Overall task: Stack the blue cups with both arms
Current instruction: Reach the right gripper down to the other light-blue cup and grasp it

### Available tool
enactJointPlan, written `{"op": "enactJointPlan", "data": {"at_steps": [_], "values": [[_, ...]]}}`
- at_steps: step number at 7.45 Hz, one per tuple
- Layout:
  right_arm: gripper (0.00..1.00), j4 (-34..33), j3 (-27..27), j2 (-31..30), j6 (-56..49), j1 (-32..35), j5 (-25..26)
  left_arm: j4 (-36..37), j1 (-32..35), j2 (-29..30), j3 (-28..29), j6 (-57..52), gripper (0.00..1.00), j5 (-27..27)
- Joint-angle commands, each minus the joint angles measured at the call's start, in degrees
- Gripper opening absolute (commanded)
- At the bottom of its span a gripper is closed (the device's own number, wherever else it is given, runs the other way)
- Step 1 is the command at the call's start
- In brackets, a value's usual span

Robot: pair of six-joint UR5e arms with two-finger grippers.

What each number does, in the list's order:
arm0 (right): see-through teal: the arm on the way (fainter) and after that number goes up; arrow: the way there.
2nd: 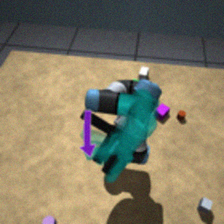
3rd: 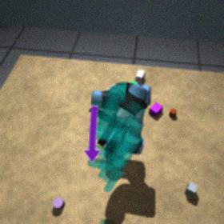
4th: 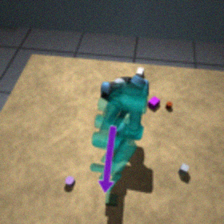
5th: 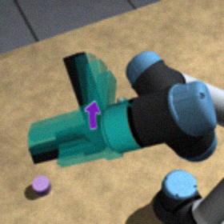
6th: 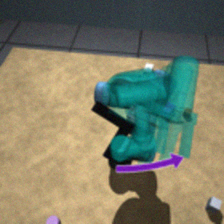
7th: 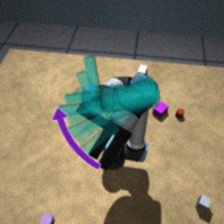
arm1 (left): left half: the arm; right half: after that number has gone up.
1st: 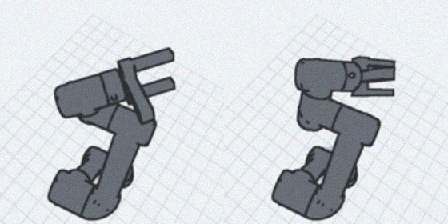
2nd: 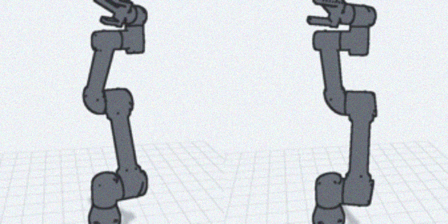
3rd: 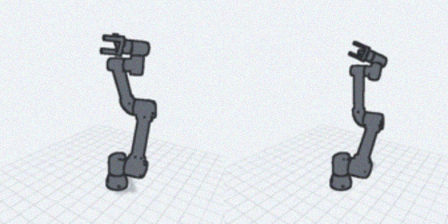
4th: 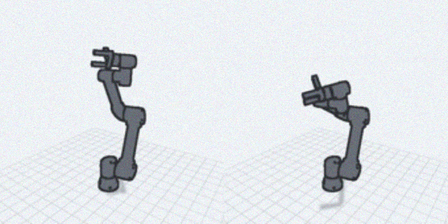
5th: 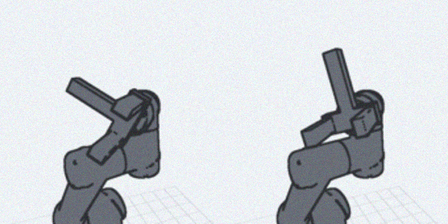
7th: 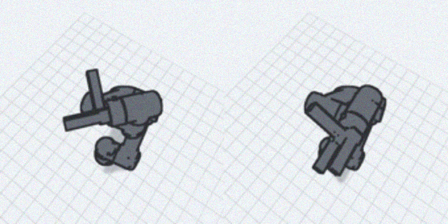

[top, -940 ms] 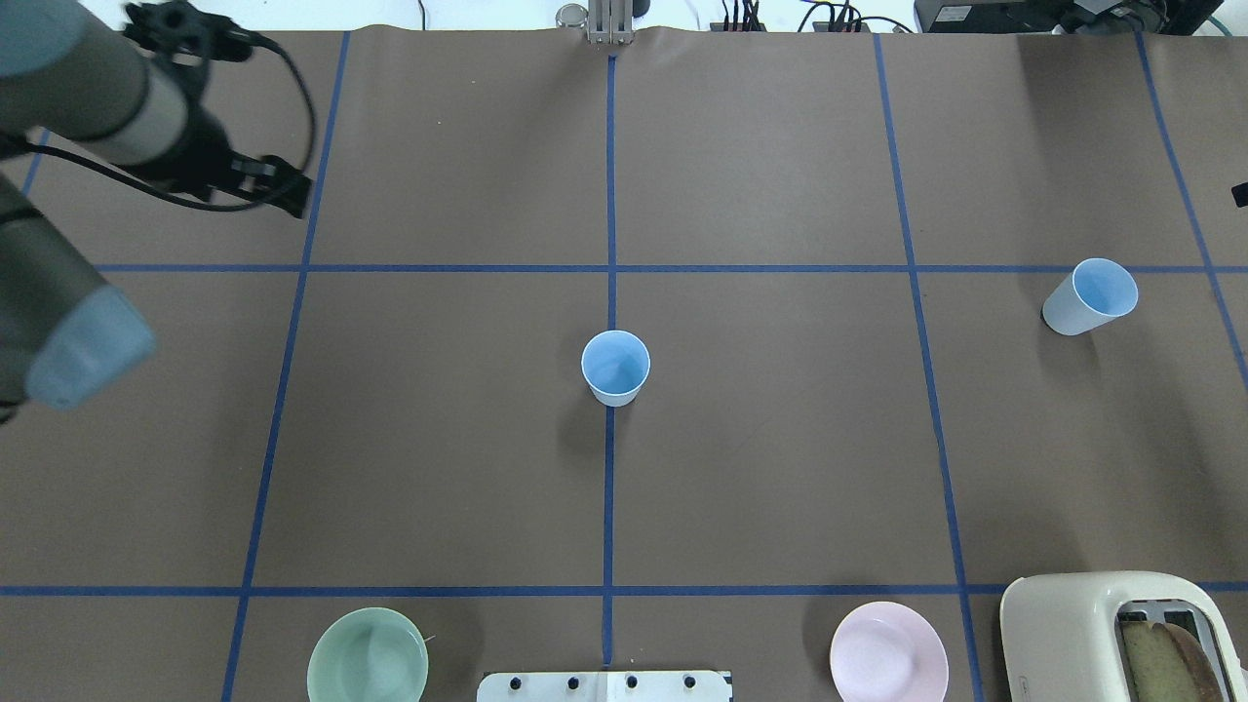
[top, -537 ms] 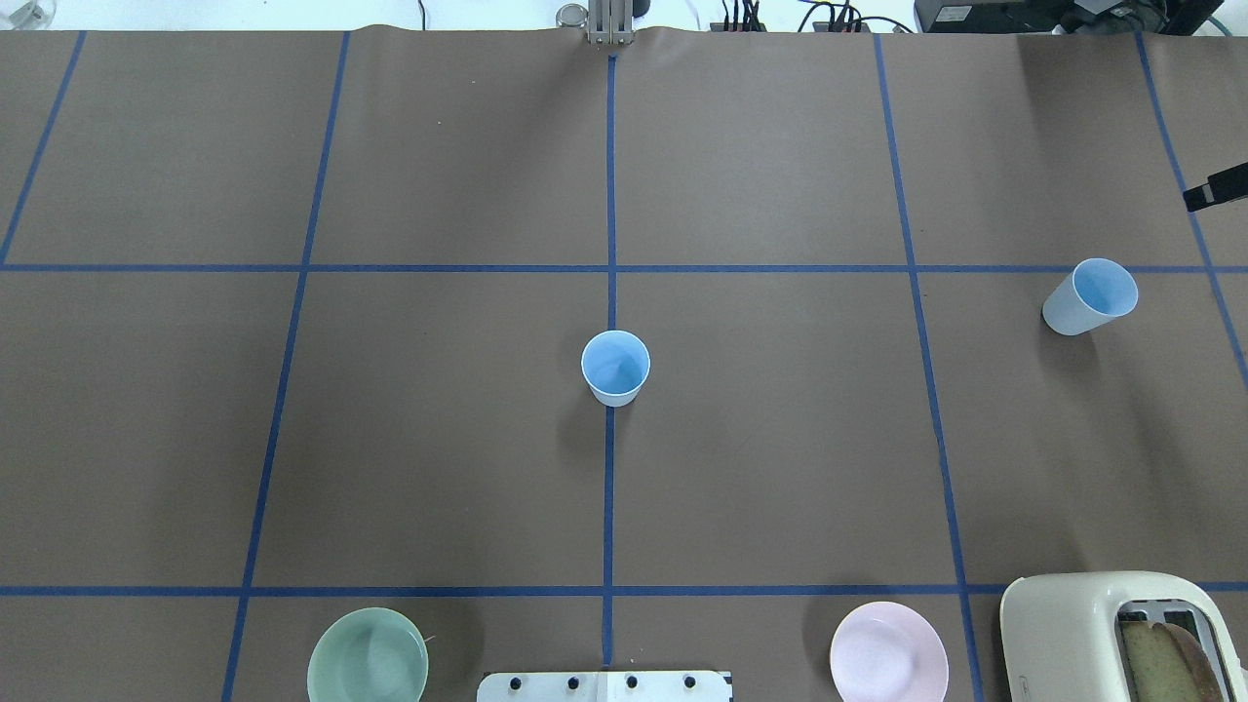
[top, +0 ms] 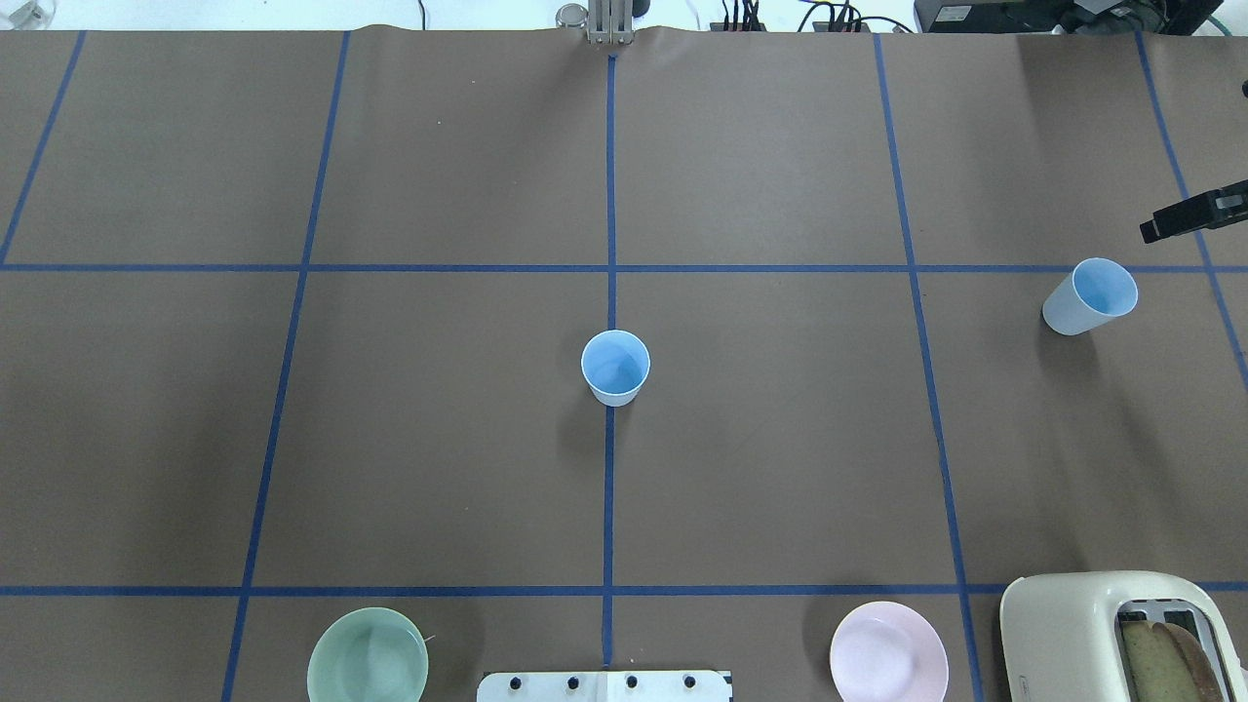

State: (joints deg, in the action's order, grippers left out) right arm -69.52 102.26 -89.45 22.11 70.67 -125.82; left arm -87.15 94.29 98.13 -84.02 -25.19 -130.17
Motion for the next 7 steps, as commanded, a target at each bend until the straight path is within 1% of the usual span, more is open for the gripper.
{"op": "enactJointPlan", "data": {"at_steps": [1,3,5,6,7], "values": [[0.99,0.35,-4.33,-0.2,-5.12,-0.71,0.05,-2.92,1.68,-3.72,-0.43,-0.92,0.98,-0.35],[0.98,0.35,-6.81,0.76,-5.5,-3.15,0.23,-3.2,1.69,-4.87,-1.58,-0.66,0.98,-0.44],[0.99,0.43,-7.77,1.2,-5.5,-4.74,0.23,-3.2,1.69,-4.88,-1.49,-0.57,0.98,-0.44],[0.99,0.52,-9.7,2.95,-5.42,-4.93,0.14,-3.2,1.69,-4.88,-1.49,-0.57,0.98,-0.44],[0.99,3.13,-12.67,4.01,-5.33,-4.93,0.05,-3.29,1.6,-4.79,-1.58,-0.57,0.98,-0.44]]}}
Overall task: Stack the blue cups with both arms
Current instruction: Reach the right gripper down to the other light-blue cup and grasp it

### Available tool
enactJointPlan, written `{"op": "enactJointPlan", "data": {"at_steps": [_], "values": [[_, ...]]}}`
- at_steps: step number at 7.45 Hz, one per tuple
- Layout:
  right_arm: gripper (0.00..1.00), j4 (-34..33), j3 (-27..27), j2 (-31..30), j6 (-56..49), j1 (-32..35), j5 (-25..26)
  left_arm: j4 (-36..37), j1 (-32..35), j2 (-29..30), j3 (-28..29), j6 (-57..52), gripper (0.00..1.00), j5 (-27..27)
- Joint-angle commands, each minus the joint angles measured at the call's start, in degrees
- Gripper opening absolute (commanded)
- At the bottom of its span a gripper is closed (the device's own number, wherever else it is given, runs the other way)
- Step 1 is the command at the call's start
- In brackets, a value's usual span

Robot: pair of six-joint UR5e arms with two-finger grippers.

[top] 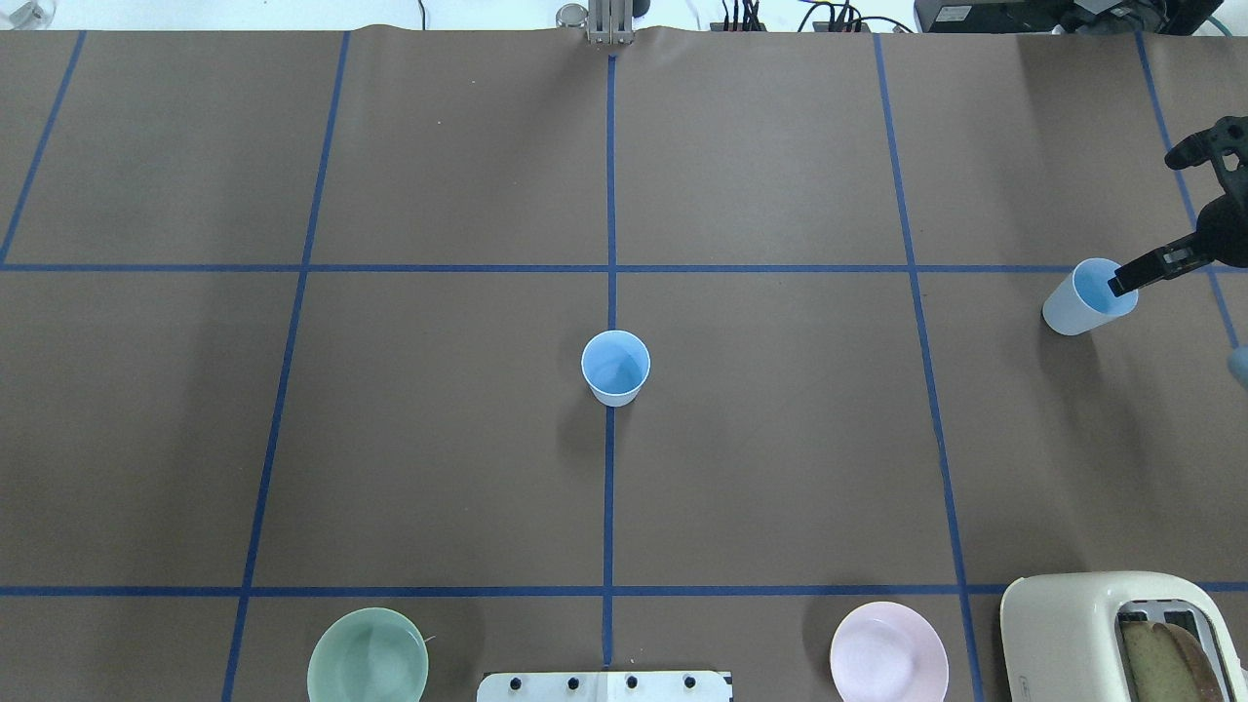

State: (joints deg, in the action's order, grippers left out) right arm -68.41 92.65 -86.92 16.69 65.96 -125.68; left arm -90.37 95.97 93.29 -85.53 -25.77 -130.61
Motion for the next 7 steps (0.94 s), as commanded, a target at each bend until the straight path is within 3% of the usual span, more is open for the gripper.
{"op": "enactJointPlan", "data": {"at_steps": [1,2,3,4,7], "values": [[0.98,7.45,-7.44,1.75,0.27,-0.3,-0.18,-0.33,0.01,0.05,-0.07,-0.07,0.98,0.0],[0.77,10.9,-9.4,2.1,0.7,-0.22,-0.53,-0.42,-0.08,0.05,0.02,-0.07,0.98,0.0],[0.28,10.49,-8.73,2.1,0.71,-0.22,-1.84,-0.34,-0.08,0.05,0.02,-0.07,0.98,0.0],[0.0,10.58,-8.28,2.02,0.71,-0.13,-2.63,-0.42,-0.08,0.05,-0.07,-0.07,0.98,-0.09],[0.0,8.14,-3.29,1.23,0.71,0.22,-3.69,-1.21,-0.08,-0.3,0.01,-0.07,0.98,0.0]]}}
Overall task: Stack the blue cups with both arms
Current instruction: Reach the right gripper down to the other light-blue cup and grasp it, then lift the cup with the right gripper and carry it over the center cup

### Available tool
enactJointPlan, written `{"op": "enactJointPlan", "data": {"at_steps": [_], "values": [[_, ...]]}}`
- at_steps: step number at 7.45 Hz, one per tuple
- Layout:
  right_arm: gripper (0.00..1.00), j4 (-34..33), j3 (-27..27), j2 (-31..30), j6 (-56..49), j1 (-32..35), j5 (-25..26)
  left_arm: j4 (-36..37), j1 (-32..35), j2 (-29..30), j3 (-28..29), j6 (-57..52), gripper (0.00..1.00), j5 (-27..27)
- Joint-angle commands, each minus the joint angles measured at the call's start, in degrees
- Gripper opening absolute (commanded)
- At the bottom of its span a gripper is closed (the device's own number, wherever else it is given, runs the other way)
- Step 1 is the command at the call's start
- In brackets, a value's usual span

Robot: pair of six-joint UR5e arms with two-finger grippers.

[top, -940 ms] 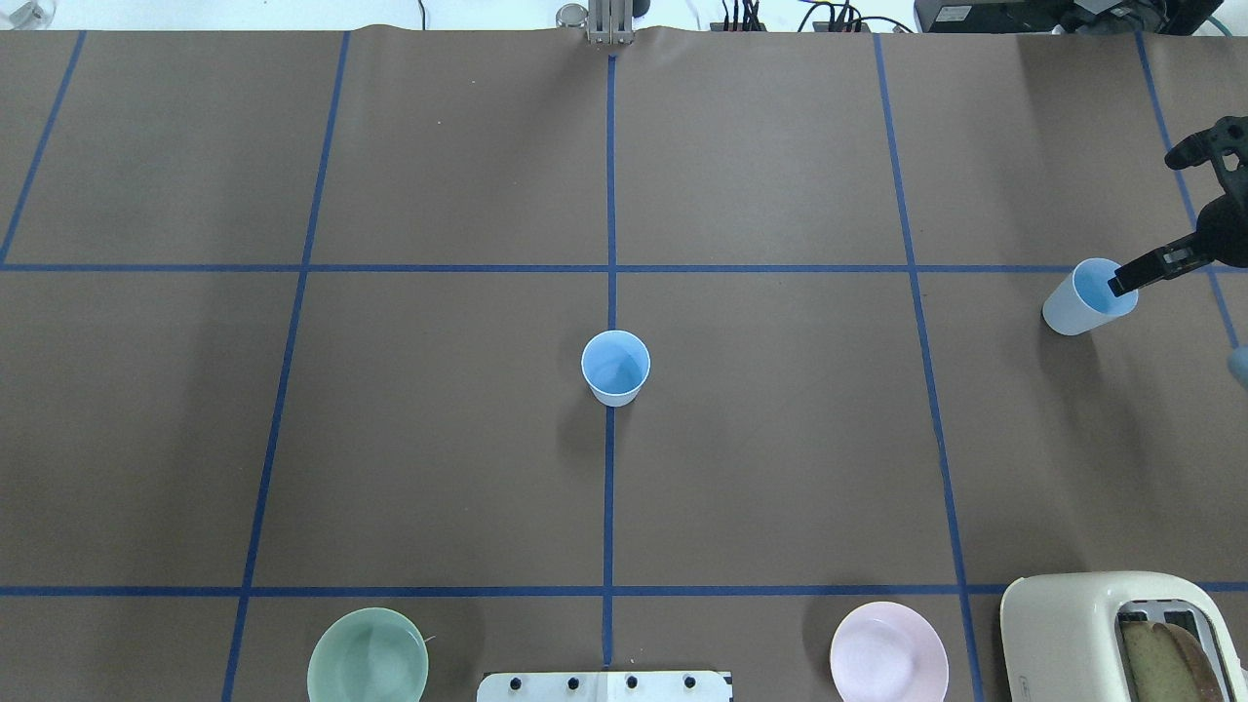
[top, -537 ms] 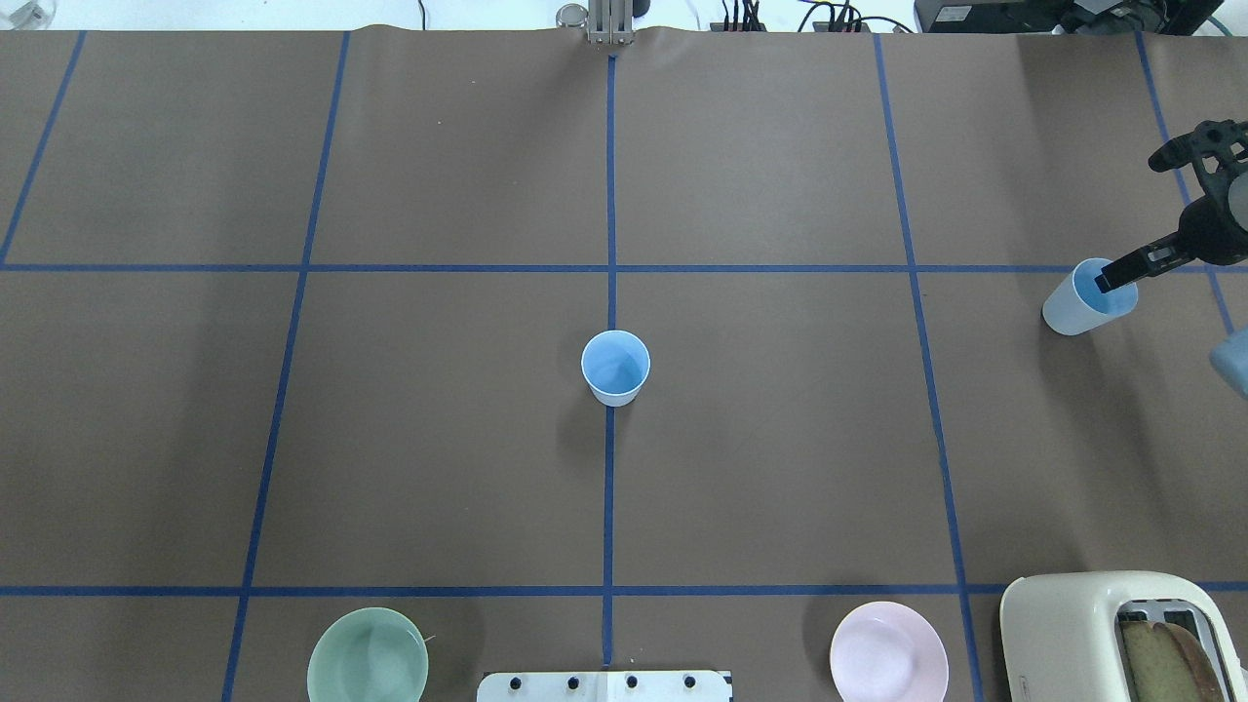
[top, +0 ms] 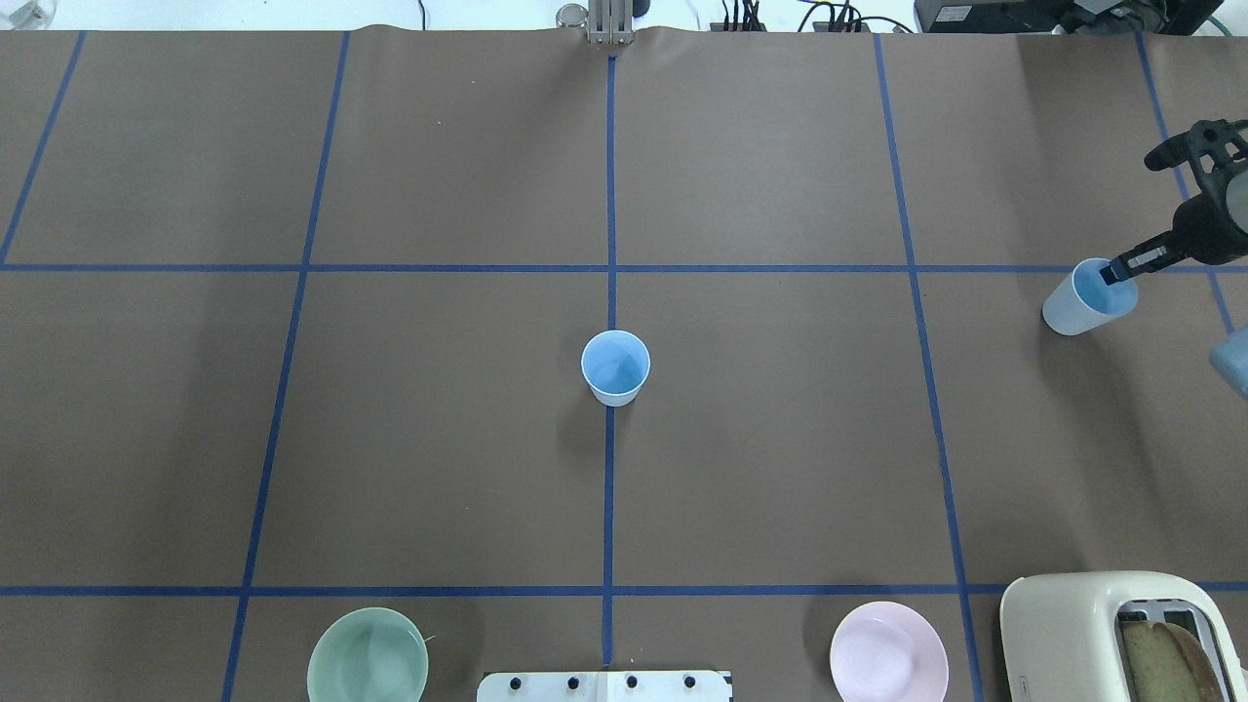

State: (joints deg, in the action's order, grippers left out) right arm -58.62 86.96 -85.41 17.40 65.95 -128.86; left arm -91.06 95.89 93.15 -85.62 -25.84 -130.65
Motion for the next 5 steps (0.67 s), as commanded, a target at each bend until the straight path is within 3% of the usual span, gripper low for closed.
{"op": "enactJointPlan", "data": {"at_steps": [1,3,5], "values": [[0.0,-6.9,6.95,-0.19,0.0,1.01,-1.47,-0.52,0.09,-0.25,0.1,0.0,0.98,0.05],[0.0,-22.26,19.06,1.38,0.09,1.72,-2.71,-0.52,0.09,-0.59,0.36,-0.09,0.98,-0.04],[0.0,-25.23,19.74,10.83,13.87,-0.63,-2.89,-1.15,-0.09,-2.09,-1.92,3.74,0.98,-0.04]]}}
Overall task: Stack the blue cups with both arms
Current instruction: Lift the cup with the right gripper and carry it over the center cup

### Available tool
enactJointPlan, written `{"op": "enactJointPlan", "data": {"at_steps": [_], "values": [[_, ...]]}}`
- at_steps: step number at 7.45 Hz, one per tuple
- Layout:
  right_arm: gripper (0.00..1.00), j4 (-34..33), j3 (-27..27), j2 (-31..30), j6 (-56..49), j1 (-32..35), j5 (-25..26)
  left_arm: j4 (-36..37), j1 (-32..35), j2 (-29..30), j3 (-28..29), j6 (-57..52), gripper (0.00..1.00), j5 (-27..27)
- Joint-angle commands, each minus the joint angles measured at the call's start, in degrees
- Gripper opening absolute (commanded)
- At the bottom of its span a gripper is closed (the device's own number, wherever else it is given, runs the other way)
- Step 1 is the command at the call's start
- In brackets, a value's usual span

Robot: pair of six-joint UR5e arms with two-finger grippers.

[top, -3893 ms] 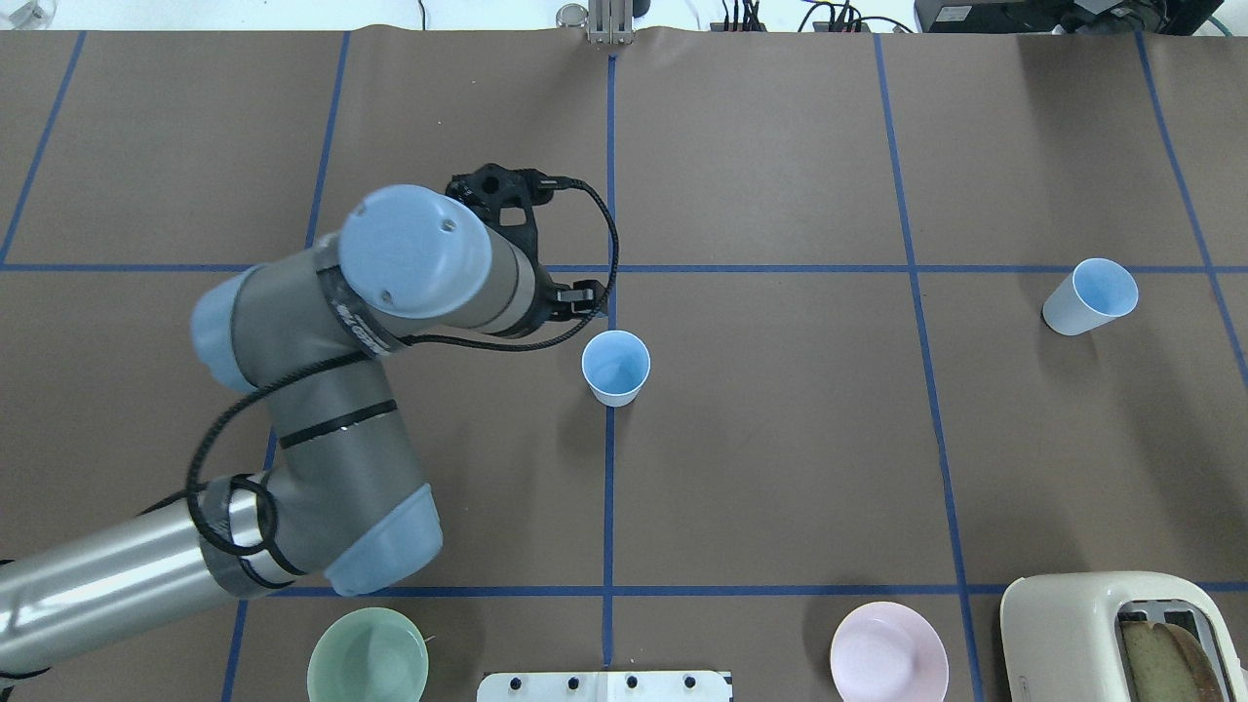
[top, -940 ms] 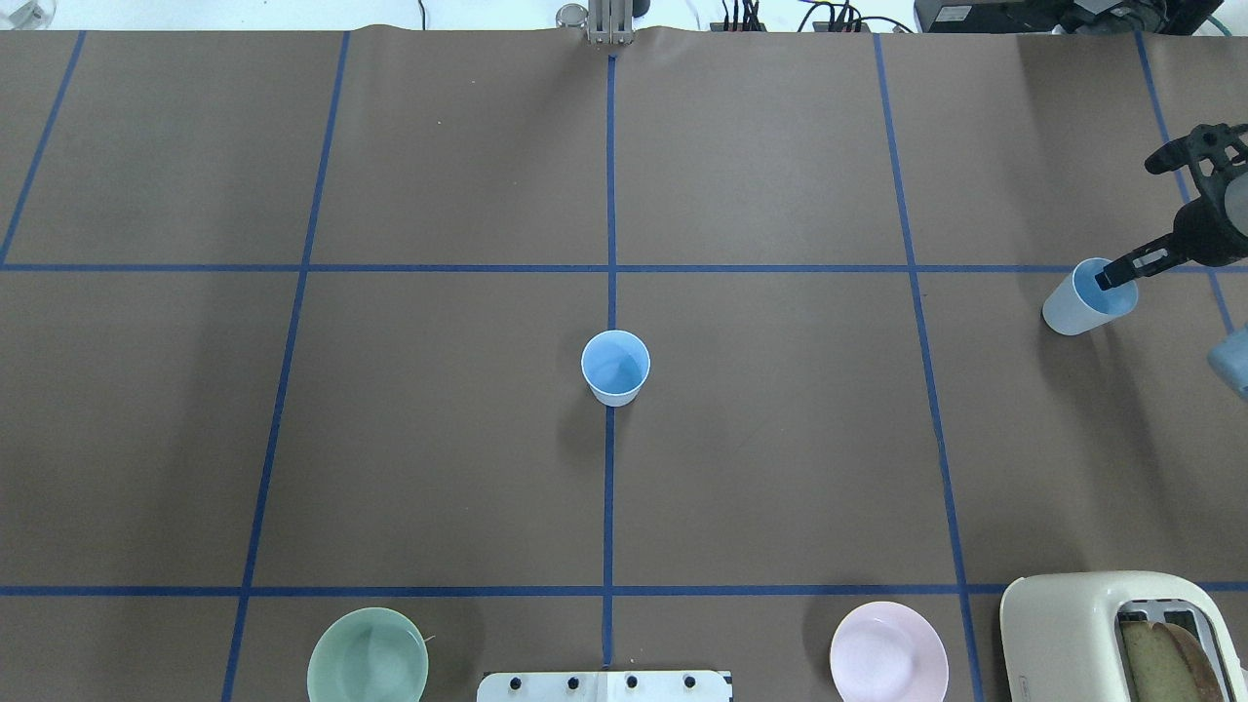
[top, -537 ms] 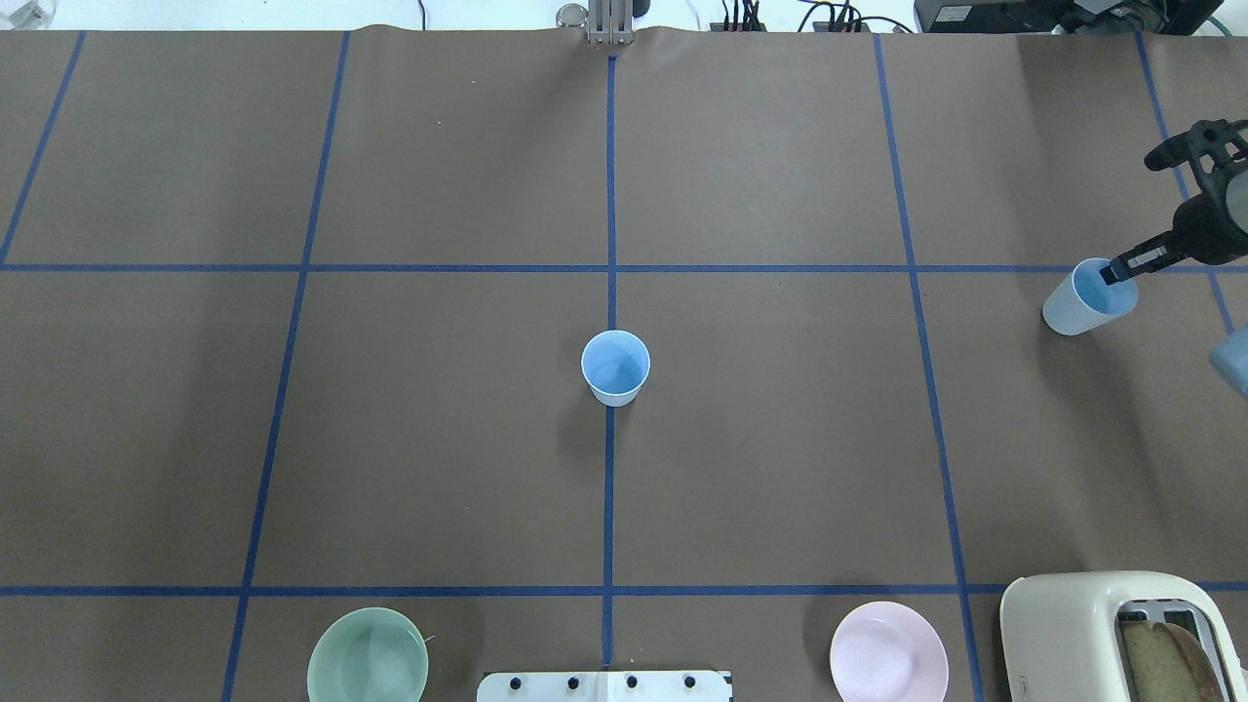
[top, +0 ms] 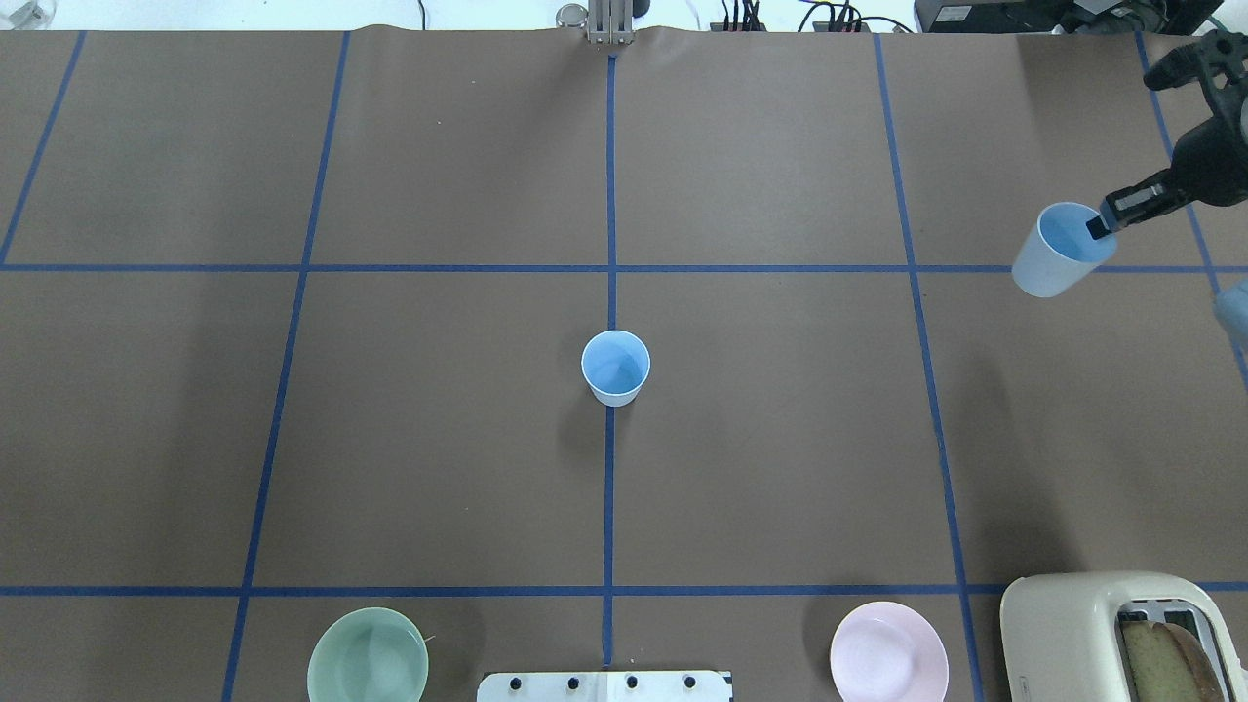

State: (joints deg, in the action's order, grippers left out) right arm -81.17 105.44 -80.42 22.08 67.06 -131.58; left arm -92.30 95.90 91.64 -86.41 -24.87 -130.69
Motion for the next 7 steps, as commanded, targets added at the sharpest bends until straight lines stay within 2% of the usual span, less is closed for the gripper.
{"op": "enactJointPlan", "data": {"at_steps": [1,2,3,4,6,7], "values": [[0.0,-2.67,1.18,10.67,18.0,-6.28,0.53,0.19,-0.1,-1.19,-1.65,10.3,0.98,-4.79],[0.0,-2.76,1.17,14.81,25.66,-10.15,1.58,-0.24,-0.53,-3.03,-3.57,17.51,0.98,-7.01],[0.0,-4.24,1.09,19.29,33.13,-13.85,3.24,-0.42,-0.54,-4.18,-4.89,18.45,0.98,-6.95],[0.0,-9.04,1.09,24.38,37.29,-17.97,6.91,-0.42,-0.54,-4.36,-4.9,18.46,0.98,-6.95],[0.0,-19.94,0.48,33.01,43.89,-28.07,17.62,-0.51,-0.54,-4.63,-4.9,18.46,0.98,-6.95],[0.0,-20.68,-0.31,35.22,46.62,-31.08,20.19,-0.51,-0.63,-4.71,-4.9,18.37,0.98,-6.86]]}}
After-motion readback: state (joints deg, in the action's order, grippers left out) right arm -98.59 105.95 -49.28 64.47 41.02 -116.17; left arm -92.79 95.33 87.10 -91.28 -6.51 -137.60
